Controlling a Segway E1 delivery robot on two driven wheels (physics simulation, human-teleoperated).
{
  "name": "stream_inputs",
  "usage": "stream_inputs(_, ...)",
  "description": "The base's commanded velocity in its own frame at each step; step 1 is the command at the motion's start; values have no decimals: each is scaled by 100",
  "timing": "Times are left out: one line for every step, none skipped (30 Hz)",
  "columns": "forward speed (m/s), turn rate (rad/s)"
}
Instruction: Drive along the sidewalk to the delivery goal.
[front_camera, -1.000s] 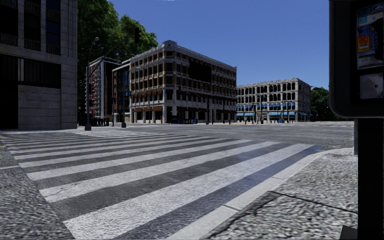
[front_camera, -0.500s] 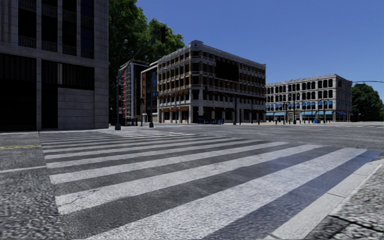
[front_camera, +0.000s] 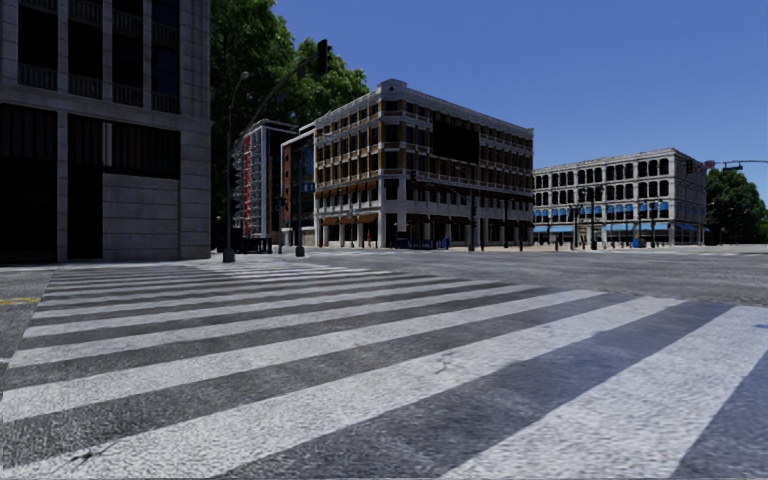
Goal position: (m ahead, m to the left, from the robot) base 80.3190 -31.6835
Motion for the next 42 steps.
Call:
stream_inputs(200, 0)
stream_inputs(200, 0)
stream_inputs(200, 0)
stream_inputs(200, 0)
stream_inputs(200, 0)
stream_inputs(200, 0)
stream_inputs(199, 0)
stream_inputs(167, 0)
stream_inputs(141, 0)
stream_inputs(130, 0)
stream_inputs(126, 0)
stream_inputs(126, 0)
stream_inputs(126, 0)
stream_inputs(125, 0)
stream_inputs(125, 0)
stream_inputs(125, 0)
stream_inputs(125, 0)
stream_inputs(125, 0)
stream_inputs(125, 0)
stream_inputs(125, 0)
stream_inputs(125, 0)
stream_inputs(126, 0)
stream_inputs(131, 0)
stream_inputs(138, 0)
stream_inputs(200, 0)
stream_inputs(200, 0)
stream_inputs(200, 0)
stream_inputs(200, 0)
stream_inputs(200, 0)
stream_inputs(200, 0)
stream_inputs(200, 0)
stream_inputs(200, 0)
stream_inputs(200, 0)
stream_inputs(200, 0)
stream_inputs(200, 0)
stream_inputs(200, 0)
stream_inputs(200, 0)
stream_inputs(200, 0)
stream_inputs(200, 0)
stream_inputs(200, 0)
stream_inputs(200, 0)
stream_inputs(200, 0)
